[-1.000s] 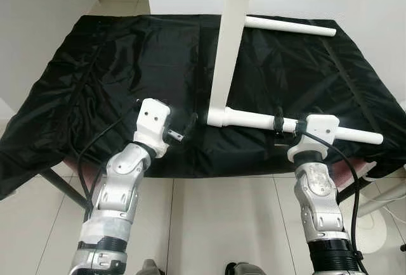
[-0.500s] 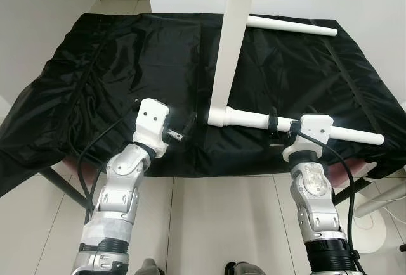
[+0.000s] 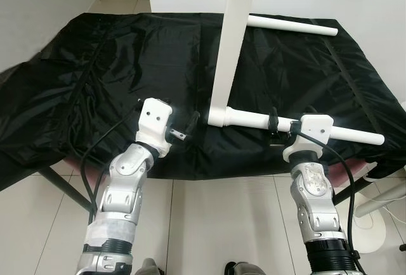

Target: Building children table

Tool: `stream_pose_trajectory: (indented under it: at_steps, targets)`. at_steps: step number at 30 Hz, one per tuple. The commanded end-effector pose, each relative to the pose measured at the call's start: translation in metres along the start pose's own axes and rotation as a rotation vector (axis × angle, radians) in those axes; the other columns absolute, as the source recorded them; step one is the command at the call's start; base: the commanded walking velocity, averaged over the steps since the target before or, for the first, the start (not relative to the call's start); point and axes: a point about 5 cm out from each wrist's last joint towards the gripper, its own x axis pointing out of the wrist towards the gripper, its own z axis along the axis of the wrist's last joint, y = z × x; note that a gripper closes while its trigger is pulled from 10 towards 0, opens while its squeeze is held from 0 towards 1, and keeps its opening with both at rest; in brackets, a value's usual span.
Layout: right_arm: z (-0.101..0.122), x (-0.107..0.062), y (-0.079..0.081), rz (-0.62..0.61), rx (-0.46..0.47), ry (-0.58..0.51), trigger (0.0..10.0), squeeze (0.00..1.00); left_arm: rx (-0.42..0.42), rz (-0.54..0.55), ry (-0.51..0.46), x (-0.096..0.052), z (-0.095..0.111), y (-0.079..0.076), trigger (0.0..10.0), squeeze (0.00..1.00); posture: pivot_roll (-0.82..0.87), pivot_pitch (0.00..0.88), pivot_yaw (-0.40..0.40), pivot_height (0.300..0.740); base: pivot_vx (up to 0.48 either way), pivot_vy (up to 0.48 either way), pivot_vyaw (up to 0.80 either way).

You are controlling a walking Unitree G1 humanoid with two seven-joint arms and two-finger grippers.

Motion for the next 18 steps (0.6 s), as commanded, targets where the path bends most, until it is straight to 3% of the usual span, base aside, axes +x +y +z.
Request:
stream_pose_trajectory:
  at_steps: [1,18]
  targets:
    - [-0.0006,-0.0019,0.0013,0.001,-0.003,-0.005,10.0,0.0,0.012,0.163,-0.002,-0.003,0.001,0.0094,10.0,0.0,-0.05,0.08,0.023,0.74,0.0,0.0,0.0]
    - [-0.001,-0.0026,0.003,0.017,-0.013,-0.005,10.0,0.0,0.02,0.152,0.008,-0.005,0.0002,0.0071,10.0,0.0,-0.04,0.074,0.013,0.74,0.0,0.0,0.0]
